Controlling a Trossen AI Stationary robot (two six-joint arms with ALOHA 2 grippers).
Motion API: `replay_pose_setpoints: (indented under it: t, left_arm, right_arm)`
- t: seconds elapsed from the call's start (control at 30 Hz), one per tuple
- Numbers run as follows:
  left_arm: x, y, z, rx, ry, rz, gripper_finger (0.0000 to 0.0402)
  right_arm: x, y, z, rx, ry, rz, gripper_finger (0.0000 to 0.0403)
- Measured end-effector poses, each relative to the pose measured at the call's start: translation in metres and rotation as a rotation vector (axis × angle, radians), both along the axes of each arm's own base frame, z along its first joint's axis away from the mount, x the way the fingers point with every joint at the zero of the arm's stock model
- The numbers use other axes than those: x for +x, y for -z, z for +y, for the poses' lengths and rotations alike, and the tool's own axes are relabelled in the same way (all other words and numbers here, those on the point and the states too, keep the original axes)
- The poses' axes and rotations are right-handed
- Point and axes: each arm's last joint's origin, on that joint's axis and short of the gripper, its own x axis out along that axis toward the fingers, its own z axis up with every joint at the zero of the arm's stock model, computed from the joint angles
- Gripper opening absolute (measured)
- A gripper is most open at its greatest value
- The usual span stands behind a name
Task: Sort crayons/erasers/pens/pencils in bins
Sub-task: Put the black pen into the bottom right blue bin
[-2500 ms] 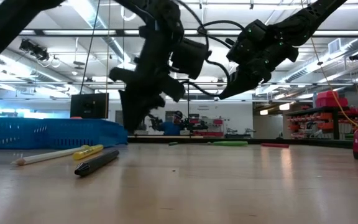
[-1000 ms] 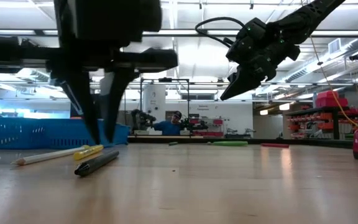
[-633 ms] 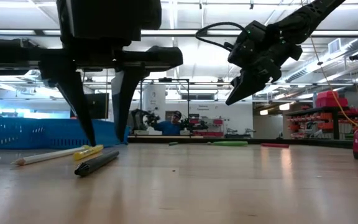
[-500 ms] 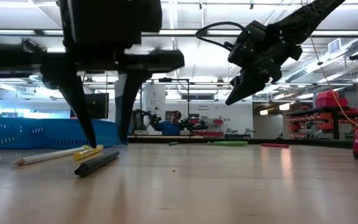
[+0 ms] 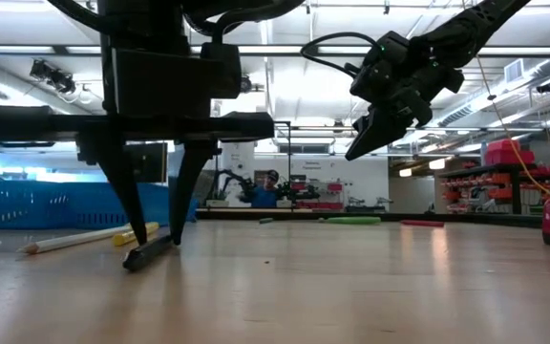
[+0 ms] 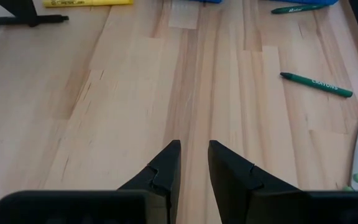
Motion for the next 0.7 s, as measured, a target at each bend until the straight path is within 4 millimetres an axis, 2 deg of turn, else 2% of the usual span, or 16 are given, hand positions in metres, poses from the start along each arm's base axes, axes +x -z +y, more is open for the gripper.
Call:
replay_pose_setpoints:
  t: [0.33,0.57,0.7]
  left_arm:
    - [-0.0003,0.0011,0.0000,-0.003,0.000,0.006,0.0041]
    - [0.0001,-0.0008,0.0001,0.003,-0.002,-0.004,0.0066]
    - [0.0046,-0.0079,-0.0010,0.023,-0.011,-0.026,0.0065]
  right_arm:
    - [0.0002,-0.0002,-0.0001,0.001,0.001,-0.002,0.0088]
    - [0.0002,-0.0002,-0.0001,0.001,0.002,-0.002,0.0088]
    - [0.0002,-0.0002,-0.0001,0.001,0.002,-0.002,0.0088]
